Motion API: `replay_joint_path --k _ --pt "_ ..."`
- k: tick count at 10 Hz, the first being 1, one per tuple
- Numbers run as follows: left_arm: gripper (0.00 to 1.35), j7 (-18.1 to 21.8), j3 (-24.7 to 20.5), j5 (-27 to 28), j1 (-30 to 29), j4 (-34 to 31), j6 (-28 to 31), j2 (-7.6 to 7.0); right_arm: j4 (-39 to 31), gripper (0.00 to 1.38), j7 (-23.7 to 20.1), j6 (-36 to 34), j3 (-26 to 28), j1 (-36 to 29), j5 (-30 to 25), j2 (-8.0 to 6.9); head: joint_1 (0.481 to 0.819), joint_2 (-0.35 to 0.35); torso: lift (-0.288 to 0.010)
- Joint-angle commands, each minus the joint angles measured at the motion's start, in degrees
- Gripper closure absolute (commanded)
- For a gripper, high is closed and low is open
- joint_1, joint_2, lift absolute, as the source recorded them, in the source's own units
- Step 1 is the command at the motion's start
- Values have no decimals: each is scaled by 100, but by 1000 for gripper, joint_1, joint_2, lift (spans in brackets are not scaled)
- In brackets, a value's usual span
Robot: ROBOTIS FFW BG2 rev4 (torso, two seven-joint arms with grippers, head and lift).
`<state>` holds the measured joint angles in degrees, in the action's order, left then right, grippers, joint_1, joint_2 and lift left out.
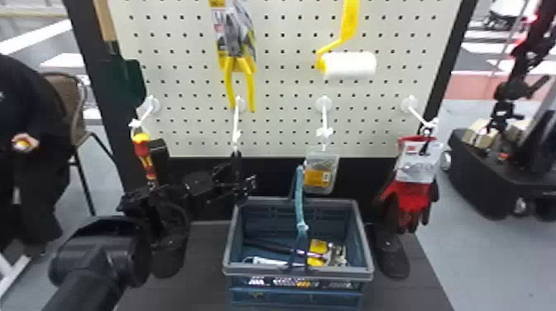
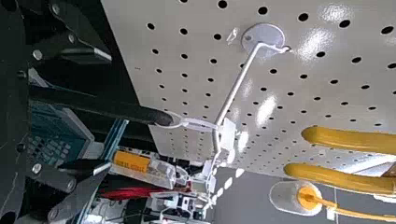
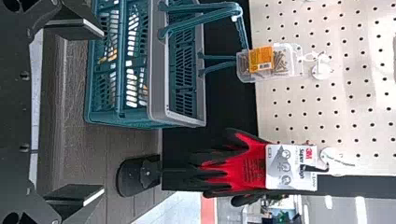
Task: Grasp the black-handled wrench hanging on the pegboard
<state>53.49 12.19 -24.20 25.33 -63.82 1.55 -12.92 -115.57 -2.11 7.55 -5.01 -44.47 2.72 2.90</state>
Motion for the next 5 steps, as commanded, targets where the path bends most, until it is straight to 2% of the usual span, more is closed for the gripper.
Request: replay_joint_path --k 1,5 --pt "1214 -41 -15 266 11 -137 -23 0 4 133 0 10 0 -11 36 8 549 0 -100" --pt "1213 -23 -6 416 11 -221 -137 -9 4 133 -9 10 0 -11 36 17 549 0 -100"
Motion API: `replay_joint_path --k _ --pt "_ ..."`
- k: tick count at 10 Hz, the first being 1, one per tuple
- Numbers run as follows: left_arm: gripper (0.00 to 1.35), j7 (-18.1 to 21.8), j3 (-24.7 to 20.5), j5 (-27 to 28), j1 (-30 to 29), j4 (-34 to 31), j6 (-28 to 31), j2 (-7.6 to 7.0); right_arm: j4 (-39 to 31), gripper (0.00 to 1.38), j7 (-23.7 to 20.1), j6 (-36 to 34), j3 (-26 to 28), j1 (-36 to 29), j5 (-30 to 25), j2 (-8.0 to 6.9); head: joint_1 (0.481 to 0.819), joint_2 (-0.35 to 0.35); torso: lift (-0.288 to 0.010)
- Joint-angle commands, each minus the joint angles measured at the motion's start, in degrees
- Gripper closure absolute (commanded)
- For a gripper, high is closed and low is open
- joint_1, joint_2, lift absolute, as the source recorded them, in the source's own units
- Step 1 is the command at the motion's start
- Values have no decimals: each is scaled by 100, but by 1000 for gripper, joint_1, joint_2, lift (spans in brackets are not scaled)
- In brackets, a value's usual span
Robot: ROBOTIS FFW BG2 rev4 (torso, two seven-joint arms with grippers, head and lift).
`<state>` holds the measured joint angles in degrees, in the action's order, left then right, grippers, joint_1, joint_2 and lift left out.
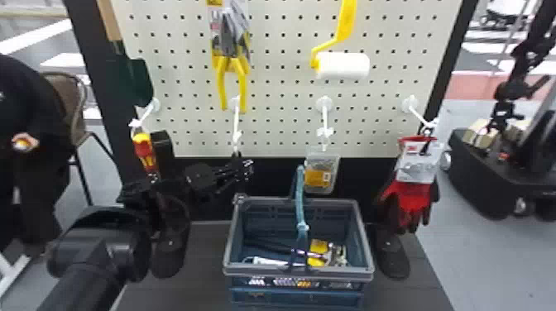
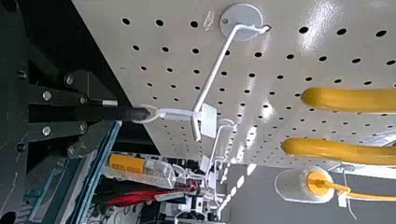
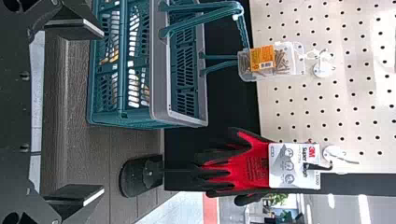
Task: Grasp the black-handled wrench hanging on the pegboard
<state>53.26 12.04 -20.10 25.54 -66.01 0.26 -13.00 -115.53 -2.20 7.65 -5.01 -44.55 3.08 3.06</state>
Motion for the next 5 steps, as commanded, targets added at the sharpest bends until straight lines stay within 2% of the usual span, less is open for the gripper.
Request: replay_joint_path --k 1,5 --pt "1213 1 18 15 -10 -1 0 -10 0 133 0 0 0 9 0 10 549 0 -100" --pt "1213 1 35 15 -35 -1 -8 -1 0 133 0 0 0 -3 9 2 549 0 -100"
